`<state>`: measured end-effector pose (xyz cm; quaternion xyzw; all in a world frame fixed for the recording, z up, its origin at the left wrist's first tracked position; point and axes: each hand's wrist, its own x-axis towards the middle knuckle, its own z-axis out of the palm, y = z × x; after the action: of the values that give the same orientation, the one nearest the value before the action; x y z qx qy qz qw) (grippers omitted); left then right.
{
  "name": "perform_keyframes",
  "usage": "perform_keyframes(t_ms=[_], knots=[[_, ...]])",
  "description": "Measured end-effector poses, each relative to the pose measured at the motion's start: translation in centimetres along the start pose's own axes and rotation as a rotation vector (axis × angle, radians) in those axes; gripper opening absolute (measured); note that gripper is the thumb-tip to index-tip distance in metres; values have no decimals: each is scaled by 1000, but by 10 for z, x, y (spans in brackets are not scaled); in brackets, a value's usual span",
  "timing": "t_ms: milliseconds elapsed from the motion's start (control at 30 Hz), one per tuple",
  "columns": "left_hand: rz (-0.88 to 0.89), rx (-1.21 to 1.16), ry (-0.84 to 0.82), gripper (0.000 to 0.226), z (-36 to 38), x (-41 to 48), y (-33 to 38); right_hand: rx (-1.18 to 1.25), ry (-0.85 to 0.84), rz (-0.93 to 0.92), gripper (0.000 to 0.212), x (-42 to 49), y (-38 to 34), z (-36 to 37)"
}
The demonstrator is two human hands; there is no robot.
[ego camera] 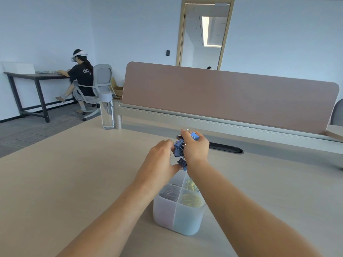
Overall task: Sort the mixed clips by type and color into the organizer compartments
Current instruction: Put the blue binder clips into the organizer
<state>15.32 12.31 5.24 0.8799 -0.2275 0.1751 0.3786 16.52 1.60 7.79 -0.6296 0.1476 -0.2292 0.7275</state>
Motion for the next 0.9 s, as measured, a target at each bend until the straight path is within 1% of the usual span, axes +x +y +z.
perform_keyframes(t_ms=[133,200,367,500,667,833,900], knots=[[22,-63,9,60,-1,-2,2,-38,49,-41,16,-1,0,2],[36,-77,0,66,-2,-2,4,-42,58,-54,17,-3,-1,2],[53,-119,-8,60,-2,-1,6,-57,65,-73,18,-1,-1,0],[36,-173,-11,57,0,0,0,19,60,-45,15,-2,-3,-2],[10,-149,-6,62,3,1,-3,20,47,-36,19,-1,-3,-2],[-86,-186,-55,77,0,0,0,88,46,8,16,-1,-4,-4],[-92,-201,-65,73,-3,-1,2,79,49,7,15,-1,-4,-5]])
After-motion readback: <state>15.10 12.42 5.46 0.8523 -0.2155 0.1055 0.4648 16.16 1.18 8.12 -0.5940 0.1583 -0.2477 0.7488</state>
